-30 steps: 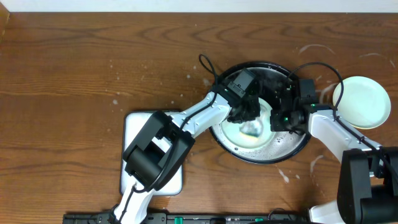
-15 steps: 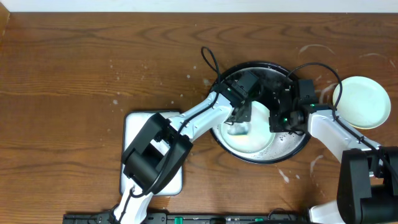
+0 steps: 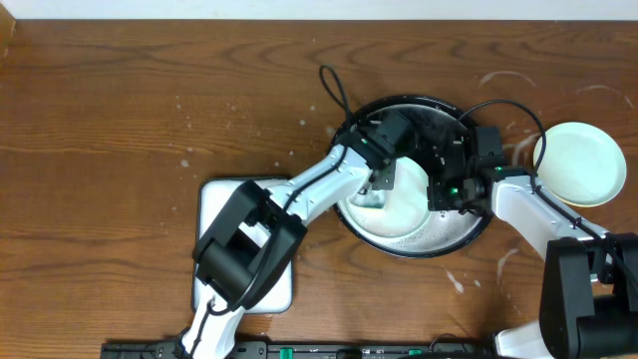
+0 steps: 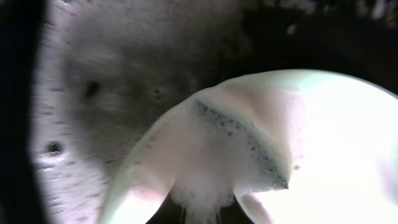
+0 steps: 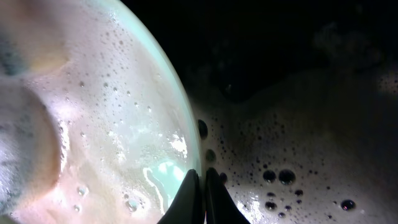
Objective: Clean dirty plates on tray and stack at the side
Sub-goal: 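Scrub the light green plate with the sponge while right gripper holds rim, then return the sponge to the white tray with the left gripper, then tilt the light green plate upward with the right gripper, then carry the light green plate right and stack it on the plates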
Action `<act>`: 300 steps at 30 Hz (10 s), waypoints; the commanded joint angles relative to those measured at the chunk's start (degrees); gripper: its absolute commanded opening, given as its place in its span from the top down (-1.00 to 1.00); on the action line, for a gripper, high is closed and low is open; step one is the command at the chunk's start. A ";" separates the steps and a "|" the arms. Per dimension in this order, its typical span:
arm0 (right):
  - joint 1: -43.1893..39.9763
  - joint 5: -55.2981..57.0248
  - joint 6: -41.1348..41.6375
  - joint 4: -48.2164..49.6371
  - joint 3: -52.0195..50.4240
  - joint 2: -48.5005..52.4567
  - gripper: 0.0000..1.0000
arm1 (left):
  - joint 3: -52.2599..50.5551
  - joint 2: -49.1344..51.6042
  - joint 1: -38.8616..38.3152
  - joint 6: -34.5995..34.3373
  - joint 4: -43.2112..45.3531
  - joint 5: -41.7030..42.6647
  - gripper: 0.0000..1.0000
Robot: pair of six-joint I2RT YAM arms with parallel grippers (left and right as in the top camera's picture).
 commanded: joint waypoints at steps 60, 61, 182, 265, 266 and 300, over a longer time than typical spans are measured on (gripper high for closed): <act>-0.63 8.46 0.15 -2.14 -0.31 0.42 0.98 | 2.19 -3.30 -0.85 3.65 -6.93 -17.73 0.85; -0.63 8.46 0.13 -2.14 -0.31 0.42 0.98 | 2.19 -4.44 -0.85 3.65 -6.82 -16.31 0.85; 39.17 78.79 -31.56 -1.44 4.92 -30.03 0.98 | -18.03 -27.23 25.70 3.65 -29.20 -4.63 -0.62; 34.93 75.08 -24.28 0.72 4.92 -28.41 0.98 | -18.03 -27.23 25.70 3.65 -29.20 -4.63 -0.63; 34.95 75.08 -24.28 0.70 4.92 -28.41 0.98 | -18.03 -27.23 25.70 3.65 -29.20 -4.63 -0.63; 15.04 51.28 -11.96 -3.26 5.18 -27.41 0.98 | -18.03 -27.23 25.70 3.63 -29.20 -4.63 -0.63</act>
